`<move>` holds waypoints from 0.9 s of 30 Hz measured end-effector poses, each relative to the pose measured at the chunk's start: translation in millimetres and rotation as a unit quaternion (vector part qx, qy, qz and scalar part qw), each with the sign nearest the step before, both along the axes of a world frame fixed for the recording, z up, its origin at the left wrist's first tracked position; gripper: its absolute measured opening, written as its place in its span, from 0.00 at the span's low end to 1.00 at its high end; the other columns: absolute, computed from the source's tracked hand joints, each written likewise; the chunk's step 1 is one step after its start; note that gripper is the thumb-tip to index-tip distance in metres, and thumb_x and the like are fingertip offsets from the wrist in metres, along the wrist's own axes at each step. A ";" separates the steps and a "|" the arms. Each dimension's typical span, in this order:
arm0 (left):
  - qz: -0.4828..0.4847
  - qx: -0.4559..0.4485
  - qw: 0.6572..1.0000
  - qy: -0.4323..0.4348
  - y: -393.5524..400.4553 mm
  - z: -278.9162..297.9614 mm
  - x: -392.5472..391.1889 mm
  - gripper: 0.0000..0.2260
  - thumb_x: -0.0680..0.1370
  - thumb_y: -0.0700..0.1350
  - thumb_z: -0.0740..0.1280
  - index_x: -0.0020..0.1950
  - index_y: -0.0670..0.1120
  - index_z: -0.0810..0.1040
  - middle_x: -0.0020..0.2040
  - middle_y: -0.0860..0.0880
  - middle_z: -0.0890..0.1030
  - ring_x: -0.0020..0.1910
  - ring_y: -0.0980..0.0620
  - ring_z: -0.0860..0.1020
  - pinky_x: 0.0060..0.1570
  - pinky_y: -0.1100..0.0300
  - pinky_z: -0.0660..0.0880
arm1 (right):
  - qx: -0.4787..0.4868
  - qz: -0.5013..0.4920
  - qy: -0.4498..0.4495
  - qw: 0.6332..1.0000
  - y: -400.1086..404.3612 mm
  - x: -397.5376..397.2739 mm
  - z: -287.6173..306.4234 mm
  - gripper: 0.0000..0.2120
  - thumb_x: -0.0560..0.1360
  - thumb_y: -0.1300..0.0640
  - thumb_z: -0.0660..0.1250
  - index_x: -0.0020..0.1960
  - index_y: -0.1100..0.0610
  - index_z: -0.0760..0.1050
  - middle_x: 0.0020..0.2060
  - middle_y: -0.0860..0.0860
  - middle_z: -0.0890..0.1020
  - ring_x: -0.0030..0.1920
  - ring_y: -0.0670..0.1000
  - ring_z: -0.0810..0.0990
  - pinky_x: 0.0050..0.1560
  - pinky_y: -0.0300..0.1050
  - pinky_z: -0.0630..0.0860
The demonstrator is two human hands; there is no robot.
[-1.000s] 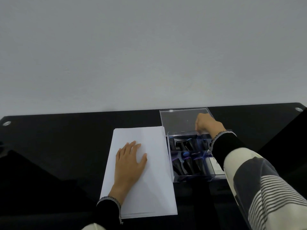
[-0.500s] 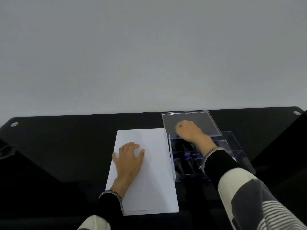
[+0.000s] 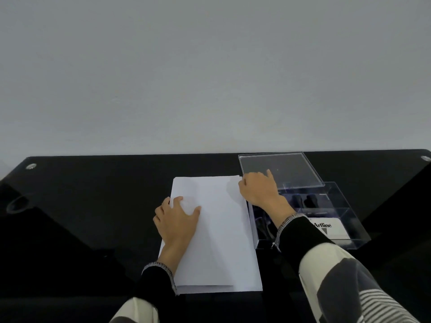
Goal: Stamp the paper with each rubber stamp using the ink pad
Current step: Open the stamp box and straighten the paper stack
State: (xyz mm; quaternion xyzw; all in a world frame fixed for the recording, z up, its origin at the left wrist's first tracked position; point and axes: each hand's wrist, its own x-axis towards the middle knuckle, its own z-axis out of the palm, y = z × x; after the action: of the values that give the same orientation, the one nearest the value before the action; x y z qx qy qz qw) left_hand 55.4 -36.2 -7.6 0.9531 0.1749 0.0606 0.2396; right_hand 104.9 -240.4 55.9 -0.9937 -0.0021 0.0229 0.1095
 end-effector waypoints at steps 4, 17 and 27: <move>-0.012 -0.009 1.000 0.013 6.3 5.4 1.4 0.30 0.74 0.63 0.67 0.71 0.50 0.68 0.72 0.48 0.67 0.68 0.44 0.65 0.66 0.50 0.63 | -0.100 0.037 -0.043 0.993 18.5 -15.2 -2.4 0.10 0.77 0.62 0.56 0.53 0.58 0.75 0.46 0.53 0.79 0.58 0.54 0.75 0.76 0.59 0.44; 0.035 -0.215 0.976 0.007 16.0 24.2 -21.1 0.09 0.78 0.36 0.64 0.58 0.43 0.74 0.58 0.45 0.76 0.56 0.44 0.76 0.51 0.53 0.75 | -0.287 0.037 0.052 0.956 33.1 -73.2 -27.5 0.10 0.78 0.55 0.59 0.55 0.55 0.76 0.58 0.53 0.78 0.77 0.62 0.46 0.59 0.80 0.30; -0.005 -0.213 0.977 0.001 15.0 18.8 -46.4 0.11 0.80 0.34 0.56 0.48 0.48 0.72 0.43 0.52 0.75 0.42 0.51 0.77 0.35 0.60 0.73 | -0.196 0.035 0.038 0.979 29.1 -99.3 -26.2 0.18 0.80 0.57 0.56 0.69 0.55 0.67 0.66 0.51 0.72 0.76 0.59 0.50 0.63 0.78 0.36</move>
State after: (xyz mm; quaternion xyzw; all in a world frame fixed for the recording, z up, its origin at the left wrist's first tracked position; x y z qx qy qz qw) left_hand 9.0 -21.2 11.2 0.8812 0.1787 0.0202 0.4372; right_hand 5.6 -211.3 29.7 -0.9936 -0.0281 0.0640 -0.0883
